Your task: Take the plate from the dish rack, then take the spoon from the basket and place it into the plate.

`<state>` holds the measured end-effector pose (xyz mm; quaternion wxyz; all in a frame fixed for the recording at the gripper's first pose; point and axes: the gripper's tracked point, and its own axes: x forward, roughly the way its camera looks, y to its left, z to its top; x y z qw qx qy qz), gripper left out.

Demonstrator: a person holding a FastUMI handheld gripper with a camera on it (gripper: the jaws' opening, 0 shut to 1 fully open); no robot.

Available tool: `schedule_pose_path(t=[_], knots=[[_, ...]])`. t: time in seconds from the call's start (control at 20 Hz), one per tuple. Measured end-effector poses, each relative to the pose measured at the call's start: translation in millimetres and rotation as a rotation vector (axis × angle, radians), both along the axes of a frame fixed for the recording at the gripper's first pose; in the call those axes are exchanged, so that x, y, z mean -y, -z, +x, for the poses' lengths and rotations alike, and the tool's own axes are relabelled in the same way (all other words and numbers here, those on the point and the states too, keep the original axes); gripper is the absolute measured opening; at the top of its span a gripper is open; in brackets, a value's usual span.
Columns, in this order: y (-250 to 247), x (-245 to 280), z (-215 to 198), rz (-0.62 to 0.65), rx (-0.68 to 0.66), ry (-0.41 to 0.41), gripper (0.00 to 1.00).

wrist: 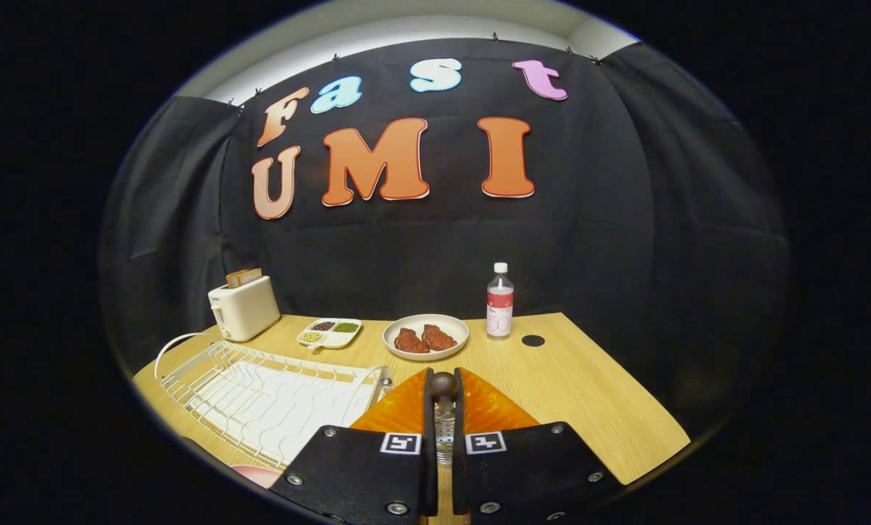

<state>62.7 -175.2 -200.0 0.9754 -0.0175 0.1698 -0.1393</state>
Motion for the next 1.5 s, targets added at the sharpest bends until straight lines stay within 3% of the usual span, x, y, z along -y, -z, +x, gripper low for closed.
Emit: schedule_pose_path(t=[0.35,0.7,1.3,1.5], knots=[[-60.2,-45.0,-37.2,-0.014,0.076,-0.111,0.08],[-87.1,-114.4,-78.9,0.027,0.112,-0.301,0.08],[8.2,-203.7,-125.0,0.104,-0.033,-0.586,0.08],[26.0,-209.3,-135.1,0.112,-0.051,-0.627,0.08]])
